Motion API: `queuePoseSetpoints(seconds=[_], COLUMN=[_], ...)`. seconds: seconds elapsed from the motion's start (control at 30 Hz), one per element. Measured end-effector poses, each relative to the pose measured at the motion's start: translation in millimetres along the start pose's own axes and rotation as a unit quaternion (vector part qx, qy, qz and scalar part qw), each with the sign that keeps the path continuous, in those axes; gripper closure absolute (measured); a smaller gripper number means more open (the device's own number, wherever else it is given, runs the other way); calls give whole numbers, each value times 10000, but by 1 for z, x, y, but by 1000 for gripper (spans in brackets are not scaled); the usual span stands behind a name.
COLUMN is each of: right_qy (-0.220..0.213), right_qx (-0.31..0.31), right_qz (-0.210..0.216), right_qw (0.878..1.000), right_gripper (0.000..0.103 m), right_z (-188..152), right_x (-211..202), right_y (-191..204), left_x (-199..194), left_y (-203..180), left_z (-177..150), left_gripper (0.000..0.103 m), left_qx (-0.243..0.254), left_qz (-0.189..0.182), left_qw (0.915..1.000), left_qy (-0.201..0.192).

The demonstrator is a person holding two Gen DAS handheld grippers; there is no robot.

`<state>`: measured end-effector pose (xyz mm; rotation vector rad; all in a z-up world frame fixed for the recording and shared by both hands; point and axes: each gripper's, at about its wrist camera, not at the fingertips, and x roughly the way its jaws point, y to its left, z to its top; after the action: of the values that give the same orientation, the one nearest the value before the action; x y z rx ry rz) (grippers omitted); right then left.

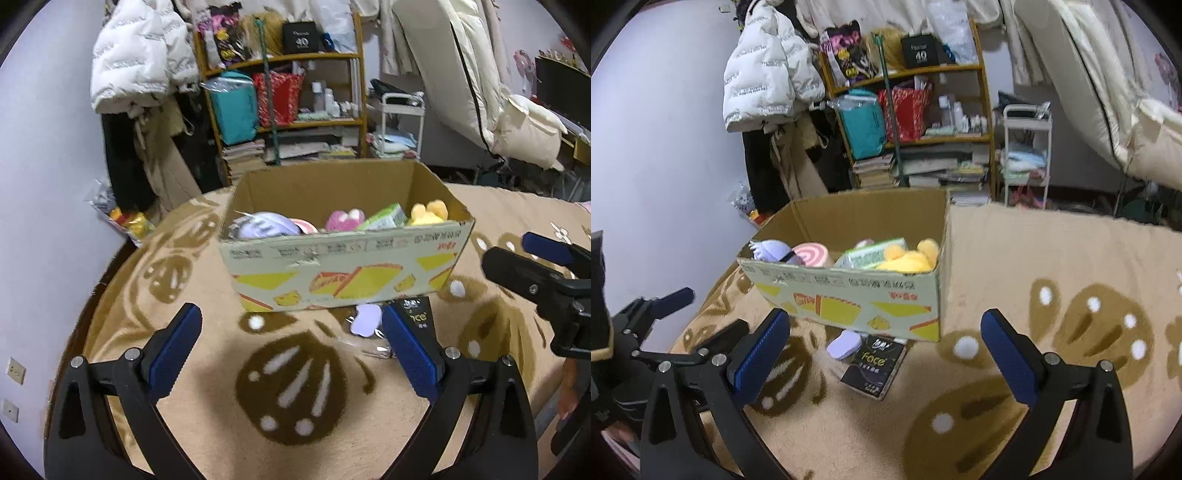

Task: Organize soft objects
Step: 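Lower both tools toward the clear plastic bag and black Face tissue pack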

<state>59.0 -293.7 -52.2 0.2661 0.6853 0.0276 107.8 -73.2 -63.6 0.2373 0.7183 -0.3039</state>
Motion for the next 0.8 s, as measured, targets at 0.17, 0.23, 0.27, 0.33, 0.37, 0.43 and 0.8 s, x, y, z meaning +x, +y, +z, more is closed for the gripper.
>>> queuePoseSetpoints(seconds=[0.17,0.23,0.27,0.33,0.37,0.43,0.8], right_qy=[294,370,402,477,535,631,1067], right_qx=[79,113,131,163,175,204,516], right_qz=[-40,-53,-62,-64,-54,-103,-193], right_qw=[9995,9992,9991,9987,9984,9977,9928], right_gripper=[0,0,0,0,0,0,0], right_z=[-5,-6,-6,-6,-6,-6,-13], right_x=[21,27,30,36,40,47,77], right_y=[-3,-4,-6,-9,-10,-13,-30], left_x=[18,23,26,31,34,41,75], left_y=[-7,-10,-11,-11,-11,-10,-5], left_z=[-4,-5,-6,-5,-6,-6,-14], left_gripper=[6,6,6,6,6,6,6], left_qx=[97,129,136,114,111,107,41], left_qz=[-97,-115,-142,-229,-238,-235,-334], left_qw=[9998,9997,9996,9993,9993,9991,9966], left_qy=[167,180,196,255,281,330,758])
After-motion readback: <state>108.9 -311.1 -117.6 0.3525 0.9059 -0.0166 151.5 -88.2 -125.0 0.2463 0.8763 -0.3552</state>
